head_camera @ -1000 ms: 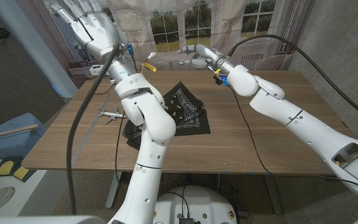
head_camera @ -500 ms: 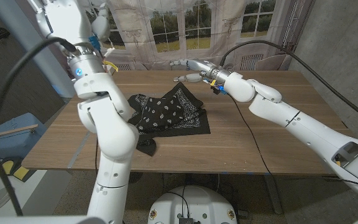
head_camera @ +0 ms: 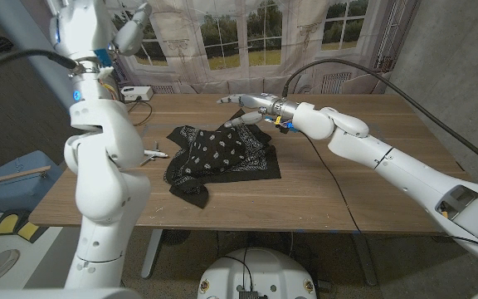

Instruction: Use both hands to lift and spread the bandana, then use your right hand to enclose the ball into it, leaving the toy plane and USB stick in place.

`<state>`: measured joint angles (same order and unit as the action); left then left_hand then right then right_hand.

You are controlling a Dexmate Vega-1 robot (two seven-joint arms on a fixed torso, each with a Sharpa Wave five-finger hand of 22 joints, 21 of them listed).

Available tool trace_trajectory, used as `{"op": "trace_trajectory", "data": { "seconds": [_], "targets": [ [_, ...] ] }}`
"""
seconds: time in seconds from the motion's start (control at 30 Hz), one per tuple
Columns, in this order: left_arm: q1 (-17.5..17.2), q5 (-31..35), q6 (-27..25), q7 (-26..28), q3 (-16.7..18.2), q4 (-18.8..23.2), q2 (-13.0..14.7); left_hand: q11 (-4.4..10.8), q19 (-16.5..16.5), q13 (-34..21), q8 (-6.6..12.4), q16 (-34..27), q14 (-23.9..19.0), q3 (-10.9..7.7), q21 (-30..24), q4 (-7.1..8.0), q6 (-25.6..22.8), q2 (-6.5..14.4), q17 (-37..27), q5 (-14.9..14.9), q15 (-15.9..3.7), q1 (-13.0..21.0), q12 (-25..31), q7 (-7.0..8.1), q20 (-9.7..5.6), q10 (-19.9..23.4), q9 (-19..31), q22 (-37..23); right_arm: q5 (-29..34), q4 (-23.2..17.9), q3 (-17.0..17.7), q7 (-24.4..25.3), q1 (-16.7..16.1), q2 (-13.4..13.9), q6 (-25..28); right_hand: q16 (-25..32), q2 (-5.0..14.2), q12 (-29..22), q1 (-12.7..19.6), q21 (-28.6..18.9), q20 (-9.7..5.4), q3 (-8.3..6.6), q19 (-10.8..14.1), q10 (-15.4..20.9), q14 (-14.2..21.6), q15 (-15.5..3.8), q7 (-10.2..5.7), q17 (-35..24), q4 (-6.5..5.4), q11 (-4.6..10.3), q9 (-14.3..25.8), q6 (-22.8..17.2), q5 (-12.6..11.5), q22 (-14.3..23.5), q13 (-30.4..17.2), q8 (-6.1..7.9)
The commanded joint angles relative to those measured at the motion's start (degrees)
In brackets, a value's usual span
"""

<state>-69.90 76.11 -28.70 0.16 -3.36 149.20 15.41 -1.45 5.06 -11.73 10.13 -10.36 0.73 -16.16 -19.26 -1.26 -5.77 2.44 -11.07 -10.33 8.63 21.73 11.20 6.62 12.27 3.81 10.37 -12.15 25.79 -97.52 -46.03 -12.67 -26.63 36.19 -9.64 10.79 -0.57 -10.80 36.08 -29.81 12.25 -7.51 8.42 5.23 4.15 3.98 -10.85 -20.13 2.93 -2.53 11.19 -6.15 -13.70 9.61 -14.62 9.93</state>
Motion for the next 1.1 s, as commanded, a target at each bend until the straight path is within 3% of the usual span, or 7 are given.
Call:
{"op": "trace_trajectory", "data": {
  "seconds": [0.03,0.33,0.5,0.7,0.73,1.1],
  "targets": [
    [-0.3,-75.2,-1.5,4.0,4.6,0.5,8.6,-0.24,0.7,-0.1,-0.06,0.0,0.6,0.22,0.2,0.09,0.5,0.1,-0.2,-0.1,0.14,-0.6,0.0,0.05,0.07,-0.3,0.1,-0.1,2.4,2.9,-3.2,-5.3,2.2,-2.5,-2.4,0.1,0.06,0.2,-0.4,1.7,0.14,0.74,-1.2,-2.5,-2.1,0.79,-1.22,0.7,0.16,0.06,0.1,3.3,-0.7,0.1,-0.1,-0.05],
    [-0.7,-82.5,-0.6,8.5,5.6,-0.6,14.0,-0.51,1.2,-0.1,0.11,-0.1,1.1,0.25,0.4,0.12,0.8,0.3,-0.1,-0.1,0.07,-1.0,0.2,-0.49,0.07,-0.6,0.1,-0.2,3.8,4.9,-5.4,-8.0,3.9,-4.2,-4.3,0.1,0.65,0.0,0.2,2.8,0.13,0.52,-1.7,-3.5,-3.4,1.03,-1.7,1.2,0.49,0.22,0.1,4.1,-1.0,0.1,0.0,0.38],
    [-1.0,-85.6,0.8,10.6,5.9,-1.4,16.3,-0.8,1.3,-0.1,0.17,-0.2,1.2,0.26,0.5,0.12,0.9,0.3,-0.1,-0.1,-0.1,-1.2,0.1,-0.6,0.07,-0.9,0.1,-0.2,4.6,6.3,-6.5,-9.5,5.2,-5.3,-5.1,0.1,1.76,-0.4,2.2,4.1,0.1,-0.47,-2.4,-3.6,-4.6,1.14,-1.76,1.8,1.57,0.22,0.1,3.9,-1.7,0.1,0.2,0.91],
    [-1.4,-88.3,2.3,12.7,6.3,-2.2,18.7,-0.76,1.5,-0.1,0.32,-0.3,1.3,0.27,0.6,0.09,0.8,0.4,-0.1,-0.1,-0.21,-1.4,0.2,-0.74,0.07,-1.0,0.1,-0.3,6.1,7.6,-7.8,-10.6,6.4,-6.8,-4.8,0.2,2.24,-0.7,4.3,5.5,0.11,-1.23,-3.0,-3.7,-5.8,1.44,-1.71,2.6,2.92,0.22,0.0,6.2,-2.2,0.1,0.3,0.44],
    [-1.4,-88.7,2.4,13.1,6.3,-2.3,19.1,-0.84,1.6,-0.1,0.33,-0.3,1.3,0.27,0.6,0.09,0.8,0.4,-0.1,-0.1,-0.22,-1.4,0.3,-0.76,0.07,-1.0,0.1,-0.3,6.1,7.6,-7.8,-10.6,6.4,-6.8,-4.8,0.4,2.31,0.0,5.2,6.5,0.11,-1.42,-3.3,-6.9,-5.9,1.47,-1.73,3.2,3.55,0.84,0.1,7.2,-2.4,0.2,0.5,0.56],
    [-1.6,-93.0,4.4,14.7,7.3,-4.0,22.7,-1.02,1.8,-0.1,0.59,-0.4,1.6,0.28,0.7,0.01,0.5,0.5,-0.1,-0.1,-0.34,-1.8,0.4,-1.03,0.07,-1.2,0.1,-0.3,8.3,11.2,-10.9,-12.7,9.2,-10.2,-3.7,0.4,2.47,0.1,5.1,8.1,0.14,-1.1,-3.6,-9.9,-7.8,2.1,-1.67,3.9,3.61,0.37,0.0,10.8,-2.5,0.2,0.5,0.08]
  ]
}}
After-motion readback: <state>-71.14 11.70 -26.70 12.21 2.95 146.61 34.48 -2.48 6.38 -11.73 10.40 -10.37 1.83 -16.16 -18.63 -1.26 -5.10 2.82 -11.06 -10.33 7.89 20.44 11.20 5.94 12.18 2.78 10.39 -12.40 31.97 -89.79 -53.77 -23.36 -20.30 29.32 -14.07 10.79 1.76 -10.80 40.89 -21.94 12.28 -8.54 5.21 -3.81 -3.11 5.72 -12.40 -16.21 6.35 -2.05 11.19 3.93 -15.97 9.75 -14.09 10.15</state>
